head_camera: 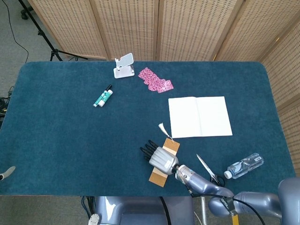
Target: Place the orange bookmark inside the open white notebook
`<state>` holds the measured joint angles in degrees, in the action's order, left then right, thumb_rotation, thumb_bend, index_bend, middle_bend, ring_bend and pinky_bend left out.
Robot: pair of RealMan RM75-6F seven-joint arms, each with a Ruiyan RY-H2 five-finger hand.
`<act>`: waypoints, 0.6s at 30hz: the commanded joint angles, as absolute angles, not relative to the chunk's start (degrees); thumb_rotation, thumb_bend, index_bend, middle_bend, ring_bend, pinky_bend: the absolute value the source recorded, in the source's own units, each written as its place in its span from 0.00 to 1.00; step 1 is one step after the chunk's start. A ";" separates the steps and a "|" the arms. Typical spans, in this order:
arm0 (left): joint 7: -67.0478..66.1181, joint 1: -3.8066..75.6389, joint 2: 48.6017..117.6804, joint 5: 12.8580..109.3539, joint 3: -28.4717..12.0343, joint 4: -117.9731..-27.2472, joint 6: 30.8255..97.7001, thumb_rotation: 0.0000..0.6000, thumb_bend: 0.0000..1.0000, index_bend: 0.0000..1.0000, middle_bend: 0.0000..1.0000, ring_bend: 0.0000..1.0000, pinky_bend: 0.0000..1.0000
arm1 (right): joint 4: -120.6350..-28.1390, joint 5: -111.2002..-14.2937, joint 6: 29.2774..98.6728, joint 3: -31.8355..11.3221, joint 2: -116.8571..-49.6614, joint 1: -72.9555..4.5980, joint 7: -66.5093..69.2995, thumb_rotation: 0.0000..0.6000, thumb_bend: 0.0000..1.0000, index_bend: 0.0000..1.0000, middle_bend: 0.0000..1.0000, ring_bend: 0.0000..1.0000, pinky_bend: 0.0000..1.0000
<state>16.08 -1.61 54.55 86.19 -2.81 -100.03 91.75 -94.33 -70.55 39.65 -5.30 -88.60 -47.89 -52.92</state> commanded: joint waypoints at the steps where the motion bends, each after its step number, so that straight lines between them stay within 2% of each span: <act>1: 16.35 -1.57 54.46 86.14 -2.79 -99.96 91.56 1.00 0.00 0.00 0.00 0.00 0.00 | -93.84 -70.17 40.39 -4.60 -89.07 -48.86 -54.56 1.00 0.03 0.20 0.00 0.00 0.00; 18: 16.41 -1.46 54.39 86.53 -2.59 -99.99 91.25 1.00 0.00 0.00 0.00 0.00 0.00 | -93.89 -72.47 42.03 -1.06 -85.59 -49.79 -50.99 1.00 0.00 0.20 0.00 0.00 0.00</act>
